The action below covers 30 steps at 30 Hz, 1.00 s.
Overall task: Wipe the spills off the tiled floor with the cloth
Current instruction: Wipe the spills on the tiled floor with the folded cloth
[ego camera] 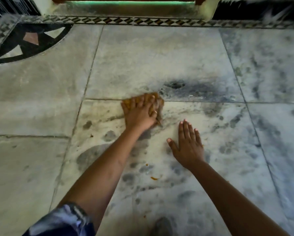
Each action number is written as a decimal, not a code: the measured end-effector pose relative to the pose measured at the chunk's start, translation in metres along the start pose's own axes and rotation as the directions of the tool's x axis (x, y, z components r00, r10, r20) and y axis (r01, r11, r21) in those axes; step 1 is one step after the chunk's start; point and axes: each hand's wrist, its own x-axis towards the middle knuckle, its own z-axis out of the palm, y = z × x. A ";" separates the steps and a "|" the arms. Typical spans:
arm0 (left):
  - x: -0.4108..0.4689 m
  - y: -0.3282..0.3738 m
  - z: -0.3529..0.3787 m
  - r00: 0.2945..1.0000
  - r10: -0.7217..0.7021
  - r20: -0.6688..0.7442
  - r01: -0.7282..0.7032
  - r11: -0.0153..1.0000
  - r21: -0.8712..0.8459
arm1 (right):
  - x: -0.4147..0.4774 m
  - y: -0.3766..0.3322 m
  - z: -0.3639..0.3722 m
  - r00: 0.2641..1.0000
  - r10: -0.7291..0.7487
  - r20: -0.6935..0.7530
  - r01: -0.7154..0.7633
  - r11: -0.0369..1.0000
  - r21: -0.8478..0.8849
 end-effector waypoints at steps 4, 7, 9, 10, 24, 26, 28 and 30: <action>-0.049 -0.006 0.013 0.965 0.260 0.009 -0.259 0.957 0.127 | -0.017 0.055 -0.011 0.997 0.072 -0.010 -0.072 0.997 -0.023; -0.032 -0.035 0.006 0.981 0.193 -0.013 -0.189 0.971 0.145 | -0.039 0.085 -0.016 0.990 0.140 -0.029 -0.141 0.990 -0.003; 0.004 -0.027 -0.002 0.999 0.049 -0.010 -0.048 0.995 0.089 | -0.056 0.099 -0.015 0.984 0.181 -0.005 -0.181 0.984 0.006; 0.023 -0.014 -0.006 1.000 -0.014 0.002 0.014 0.999 0.043 | -0.063 0.105 -0.014 0.979 0.204 0.025 -0.204 0.979 0.012; 0.008 -0.011 0.008 0.992 0.124 0.040 -0.128 0.982 0.139 | -0.077 0.123 -0.002 0.970 0.201 0.139 -0.209 0.977 0.047; 0.043 0.005 0.001 0.998 0.003 0.063 -0.009 0.996 0.088 | -0.077 0.123 -0.002 0.971 0.195 0.141 -0.203 0.978 0.041; 0.059 0.033 0.003 0.997 -0.010 0.077 0.006 0.999 0.045 | -0.077 0.123 -0.002 0.972 0.194 0.135 -0.201 0.979 0.036; 0.048 0.060 0.012 0.993 0.081 0.083 -0.086 0.995 0.050 | -0.078 0.122 -0.001 0.972 0.203 0.121 -0.208 0.978 0.031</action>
